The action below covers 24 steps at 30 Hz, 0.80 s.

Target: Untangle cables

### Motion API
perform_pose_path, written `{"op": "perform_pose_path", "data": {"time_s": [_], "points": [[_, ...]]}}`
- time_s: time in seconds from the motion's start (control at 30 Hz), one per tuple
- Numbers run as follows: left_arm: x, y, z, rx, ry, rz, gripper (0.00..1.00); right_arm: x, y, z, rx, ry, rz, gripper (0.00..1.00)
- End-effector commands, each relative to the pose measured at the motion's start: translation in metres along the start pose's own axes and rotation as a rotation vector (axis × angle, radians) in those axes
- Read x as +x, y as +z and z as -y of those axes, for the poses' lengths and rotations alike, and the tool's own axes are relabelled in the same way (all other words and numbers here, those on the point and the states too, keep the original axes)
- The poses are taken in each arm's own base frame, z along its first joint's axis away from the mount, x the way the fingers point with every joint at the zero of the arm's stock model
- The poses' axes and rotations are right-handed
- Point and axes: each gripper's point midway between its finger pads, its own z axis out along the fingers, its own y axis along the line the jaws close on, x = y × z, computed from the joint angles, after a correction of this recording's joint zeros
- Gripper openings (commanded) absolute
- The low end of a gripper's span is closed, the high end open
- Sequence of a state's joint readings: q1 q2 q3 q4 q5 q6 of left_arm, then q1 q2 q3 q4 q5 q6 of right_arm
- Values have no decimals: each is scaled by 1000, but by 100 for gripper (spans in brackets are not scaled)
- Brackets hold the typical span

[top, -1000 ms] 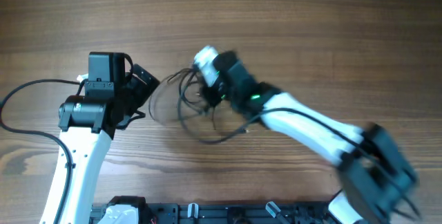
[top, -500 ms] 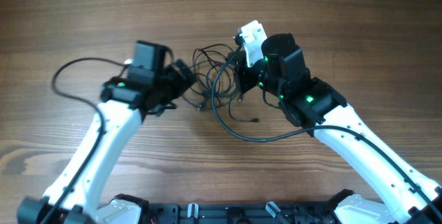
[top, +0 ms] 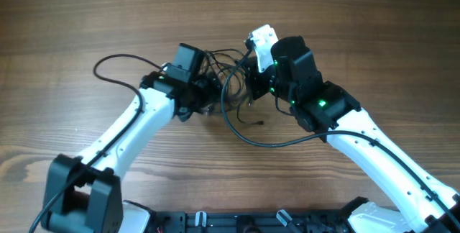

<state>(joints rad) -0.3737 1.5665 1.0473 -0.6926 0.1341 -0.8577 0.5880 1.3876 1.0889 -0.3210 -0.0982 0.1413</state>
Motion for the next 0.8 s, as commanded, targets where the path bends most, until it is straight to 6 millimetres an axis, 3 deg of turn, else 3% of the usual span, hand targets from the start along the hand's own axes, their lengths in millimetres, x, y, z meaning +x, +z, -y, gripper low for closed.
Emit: {"op": "perform_pose_path", "data": {"time_s": [0.0,0.2,0.3,0.47,0.63,0.77], "points": [[-34,-55,-7,66,-37,128,93,0,-3,13,63,24,-5,4],[-37,-121,0,219,-41,246,100,-3,-4,20,76,36,7,4],[-37,-131,2,238,-26,270,100,-3,-4,20,75,47,8,4],[-36,-114,4,221,-3,236,100,-3,-4,20,72,89,8,4],[-36,-105,43,342,75,214,100,1,-4,19,70,89,-6,4],[-33,-81,54,329,109,181,87,5,-4,20,72,100,-23,4]]}}
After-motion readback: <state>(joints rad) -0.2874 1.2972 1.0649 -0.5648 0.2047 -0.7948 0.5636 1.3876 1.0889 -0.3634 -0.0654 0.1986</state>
